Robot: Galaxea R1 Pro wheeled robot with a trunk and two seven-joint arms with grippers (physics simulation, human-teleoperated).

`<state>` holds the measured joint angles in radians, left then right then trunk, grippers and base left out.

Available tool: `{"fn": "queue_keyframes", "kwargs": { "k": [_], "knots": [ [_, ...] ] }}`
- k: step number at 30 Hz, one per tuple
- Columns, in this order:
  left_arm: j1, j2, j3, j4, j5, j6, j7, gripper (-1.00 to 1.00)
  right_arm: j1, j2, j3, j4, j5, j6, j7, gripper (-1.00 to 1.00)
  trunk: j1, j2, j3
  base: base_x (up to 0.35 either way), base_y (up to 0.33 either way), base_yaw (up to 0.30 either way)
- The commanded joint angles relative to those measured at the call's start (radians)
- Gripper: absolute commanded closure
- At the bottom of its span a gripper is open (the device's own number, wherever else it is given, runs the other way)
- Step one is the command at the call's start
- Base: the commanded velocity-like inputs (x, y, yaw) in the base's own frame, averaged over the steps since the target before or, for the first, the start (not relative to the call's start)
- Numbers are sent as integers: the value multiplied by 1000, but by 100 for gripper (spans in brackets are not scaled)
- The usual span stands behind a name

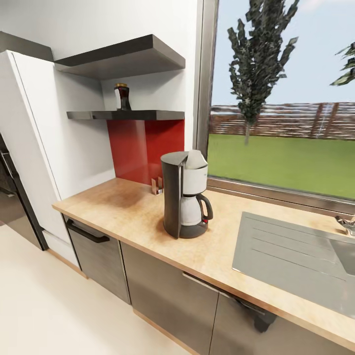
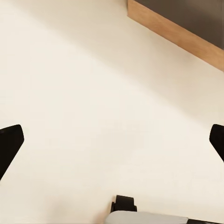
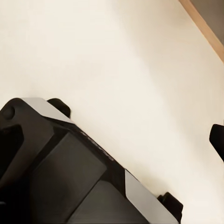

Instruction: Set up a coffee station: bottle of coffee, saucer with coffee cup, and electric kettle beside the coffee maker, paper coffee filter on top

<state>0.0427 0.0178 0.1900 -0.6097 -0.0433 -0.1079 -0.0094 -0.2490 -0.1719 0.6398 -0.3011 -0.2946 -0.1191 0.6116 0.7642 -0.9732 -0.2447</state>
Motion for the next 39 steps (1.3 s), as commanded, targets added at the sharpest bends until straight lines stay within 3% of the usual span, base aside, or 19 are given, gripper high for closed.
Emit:
{"fn": "queue_keyframes", "kwargs": {
  "k": [1,11,17,30,39],
  "knots": [
    [0,-1,3,-1,-5,-2,-1,-100,-1,-1,7,2,-6,-5,1,-100,0,-1,-1,0,0,0],
    [0,1,3,-1,-6,-2,0,-100,-1,0,9,8,-6,-10,1,-100,0,-1,-1,0,0,0],
    [0,0,2,1,-6,-1,0,-100,-1,1,9,8,-6,-11,-2,-100,0,-1,-1,10,42,-224],
    [0,1,2,2,-7,-1,0,-100,-1,2,9,10,-5,-13,-5,-100,0,-1,-1,97,268,-63],
    [0,1,3,2,-7,-1,0,-100,-1,2,9,12,-6,-13,-6,-100,0,-1,-1,105,318,-232]
  ]
}}
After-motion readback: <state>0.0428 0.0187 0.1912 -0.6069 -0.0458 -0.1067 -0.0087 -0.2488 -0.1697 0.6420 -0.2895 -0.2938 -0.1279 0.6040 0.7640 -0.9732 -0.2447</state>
